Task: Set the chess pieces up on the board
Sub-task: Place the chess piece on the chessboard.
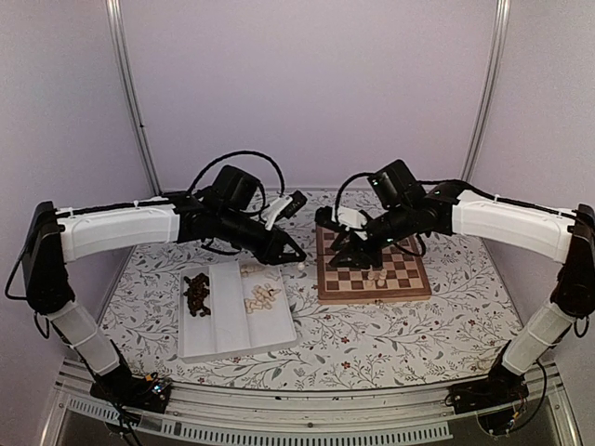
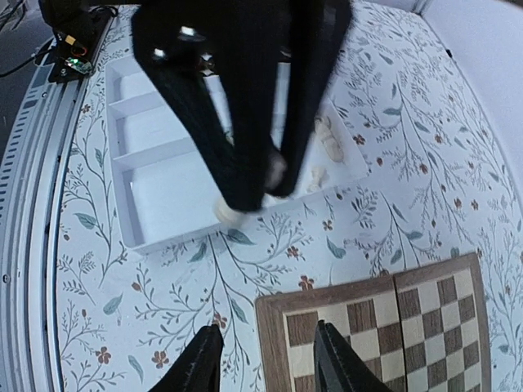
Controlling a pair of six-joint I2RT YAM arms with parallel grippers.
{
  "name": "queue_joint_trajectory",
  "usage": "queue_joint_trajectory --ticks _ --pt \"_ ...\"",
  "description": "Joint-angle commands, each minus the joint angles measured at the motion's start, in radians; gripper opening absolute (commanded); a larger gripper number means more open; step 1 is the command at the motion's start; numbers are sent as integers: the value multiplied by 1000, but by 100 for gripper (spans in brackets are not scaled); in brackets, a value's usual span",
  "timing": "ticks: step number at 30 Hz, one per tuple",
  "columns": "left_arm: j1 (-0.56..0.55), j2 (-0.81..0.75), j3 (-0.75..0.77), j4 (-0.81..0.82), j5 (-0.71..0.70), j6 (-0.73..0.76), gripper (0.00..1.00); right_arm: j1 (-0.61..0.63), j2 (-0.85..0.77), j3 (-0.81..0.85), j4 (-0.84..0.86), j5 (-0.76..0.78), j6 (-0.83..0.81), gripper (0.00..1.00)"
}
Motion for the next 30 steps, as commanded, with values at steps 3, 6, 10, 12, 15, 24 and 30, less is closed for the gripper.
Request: queue_joint_trajectory --ticks 3,6,10,12,15,24,30 --pt "-99 3 -57 211 -208 52 11 -379 -221 -206 78 -256 95 42" --pt "-115 61 -39 239 -236 57 11 -522 -310 -343 183 -300 131 42" --pt "-140 156 39 240 -295 80 11 -636 -383 -472 269 -325 171 42" --pt "-152 204 76 245 -333 89 10 -661 -404 -479 277 -285 167 41" --pt "-162 271 120 271 -365 97 10 -674 -423 -489 300 -254 172 41" --pt "-165 388 188 326 -368 110 10 -674 -409 -505 309 -271 156 41" --pt "-165 424 195 333 -406 118 10 -674 -402 -507 303 -266 145 41"
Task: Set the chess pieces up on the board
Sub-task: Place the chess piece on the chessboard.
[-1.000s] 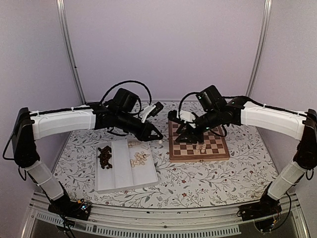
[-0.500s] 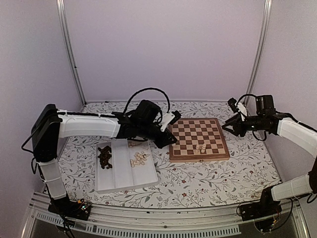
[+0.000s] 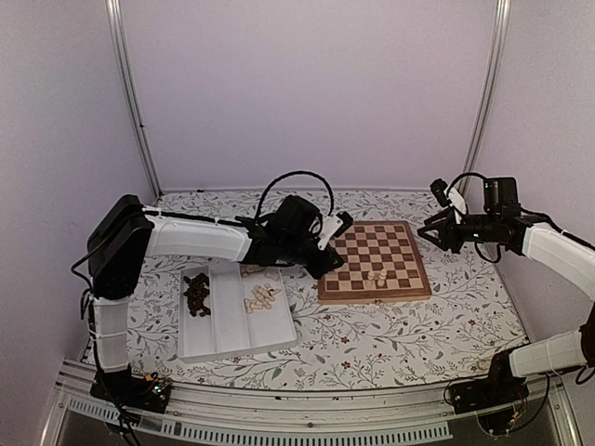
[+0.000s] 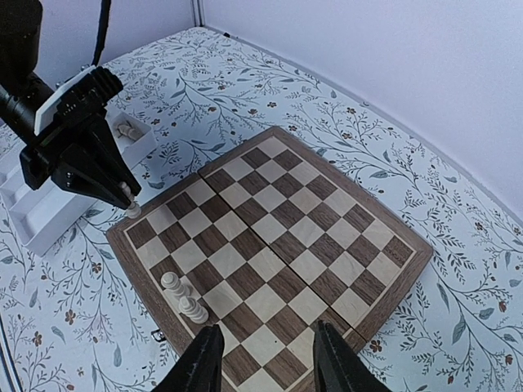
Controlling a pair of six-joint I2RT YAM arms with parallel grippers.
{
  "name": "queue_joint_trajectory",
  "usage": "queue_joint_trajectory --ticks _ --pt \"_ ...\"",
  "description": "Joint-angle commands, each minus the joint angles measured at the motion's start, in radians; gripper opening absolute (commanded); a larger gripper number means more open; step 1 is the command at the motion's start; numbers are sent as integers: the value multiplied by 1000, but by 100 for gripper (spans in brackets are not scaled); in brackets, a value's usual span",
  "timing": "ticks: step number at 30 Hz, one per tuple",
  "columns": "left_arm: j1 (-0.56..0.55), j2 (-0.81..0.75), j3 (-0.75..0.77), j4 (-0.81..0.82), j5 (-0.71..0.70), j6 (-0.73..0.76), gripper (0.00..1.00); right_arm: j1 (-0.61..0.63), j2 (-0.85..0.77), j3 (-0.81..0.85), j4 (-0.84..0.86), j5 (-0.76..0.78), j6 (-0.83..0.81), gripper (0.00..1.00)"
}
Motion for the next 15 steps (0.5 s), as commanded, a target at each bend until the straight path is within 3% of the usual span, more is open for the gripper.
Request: queue_joint_trajectory --ticks 1,15 --pt "-13 27 17 40 -36 22 11 -3 6 -11 17 -7 -7 41" --pt "-22 51 6 44 -23 36 11 -3 23 -11 11 -14 -17 41"
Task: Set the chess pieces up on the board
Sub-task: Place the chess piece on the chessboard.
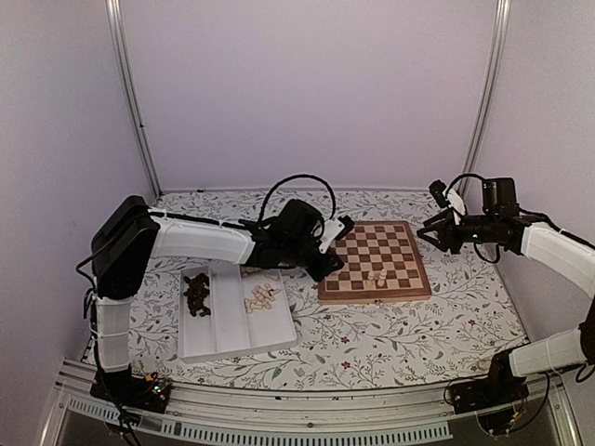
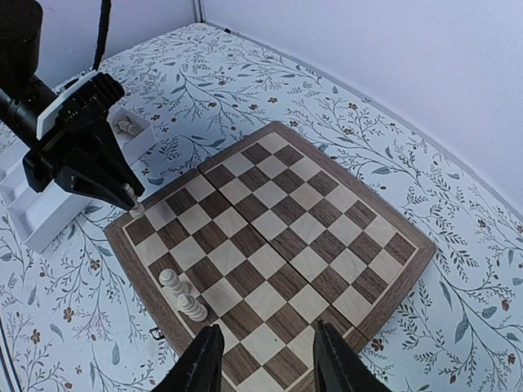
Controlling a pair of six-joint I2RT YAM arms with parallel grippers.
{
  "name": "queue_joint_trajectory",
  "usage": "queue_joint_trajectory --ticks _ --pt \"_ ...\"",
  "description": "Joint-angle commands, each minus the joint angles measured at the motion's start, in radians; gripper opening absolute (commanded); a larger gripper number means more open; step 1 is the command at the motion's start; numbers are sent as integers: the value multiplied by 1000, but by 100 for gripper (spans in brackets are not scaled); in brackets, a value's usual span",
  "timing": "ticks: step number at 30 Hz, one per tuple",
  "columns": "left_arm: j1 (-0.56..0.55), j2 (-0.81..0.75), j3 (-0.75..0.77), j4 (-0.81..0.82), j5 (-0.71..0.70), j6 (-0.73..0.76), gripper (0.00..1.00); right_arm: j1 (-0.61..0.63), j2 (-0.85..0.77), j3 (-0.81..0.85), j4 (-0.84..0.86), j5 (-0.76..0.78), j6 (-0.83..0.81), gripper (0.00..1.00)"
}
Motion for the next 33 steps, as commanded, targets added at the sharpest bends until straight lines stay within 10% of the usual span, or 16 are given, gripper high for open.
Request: queue_joint_trajectory --ticks 1,19,33 --pt "-19 25 5 25 12 15 11 -4 8 -10 11 -14 -10 41" --pt "-57 119 74 45 42 59 14 -3 23 -7 3 -20 -13 41" --pt "-61 45 51 45 32 61 59 -4 37 -1 -9 -30 -21 41"
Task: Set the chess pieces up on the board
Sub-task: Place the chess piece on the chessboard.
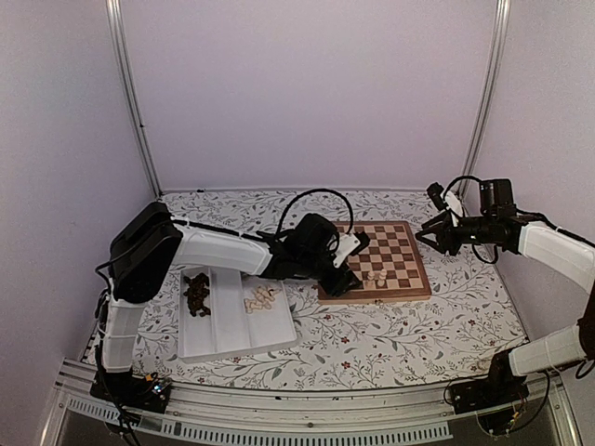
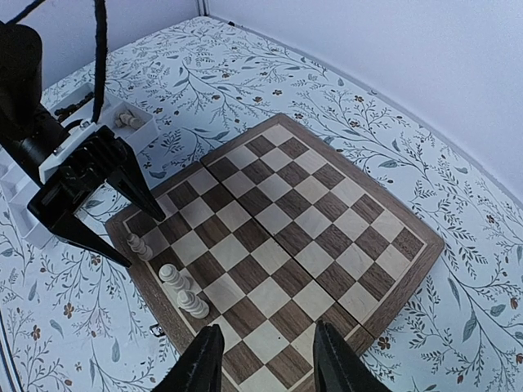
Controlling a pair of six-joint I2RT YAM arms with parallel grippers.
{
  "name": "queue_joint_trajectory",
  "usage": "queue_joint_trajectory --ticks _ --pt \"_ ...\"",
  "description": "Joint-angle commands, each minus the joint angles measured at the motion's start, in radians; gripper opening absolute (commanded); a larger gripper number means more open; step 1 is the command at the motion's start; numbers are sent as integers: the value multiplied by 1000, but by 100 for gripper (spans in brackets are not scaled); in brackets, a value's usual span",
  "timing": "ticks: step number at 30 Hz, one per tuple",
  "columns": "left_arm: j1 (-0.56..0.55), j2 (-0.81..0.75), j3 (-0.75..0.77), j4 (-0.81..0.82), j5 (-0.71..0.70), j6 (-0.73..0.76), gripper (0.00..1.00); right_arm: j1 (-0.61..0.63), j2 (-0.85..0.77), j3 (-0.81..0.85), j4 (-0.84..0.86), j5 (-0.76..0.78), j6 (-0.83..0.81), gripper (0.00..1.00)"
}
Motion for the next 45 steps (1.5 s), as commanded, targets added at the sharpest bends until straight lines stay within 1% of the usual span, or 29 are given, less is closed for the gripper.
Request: queue_joint_trajectory --ticks 1,8,13,22,28,35,45 --pt "-9 -71 -11 -29 7 14 58 -3 11 0 -9 -21 -14 41" --pt "-7 -51 -7 -122 13 30 48 -3 11 0 -14 -24 -16 41" --pt "-7 -39 -29 -128 32 26 45 -3 10 0 -15 -25 -17 41" --pt "-3 17 21 -138 23 12 35 -3 13 0 -16 -26 -17 41" --pt "2 41 43 -145 26 19 32 -3 14 0 -16 -24 -18 41" --pt "6 64 66 -148 26 21 27 -3 19 -1 -16 -23 -23 41" --pt "7 84 91 -141 31 29 23 -3 24 0 -16 -20 -26 41"
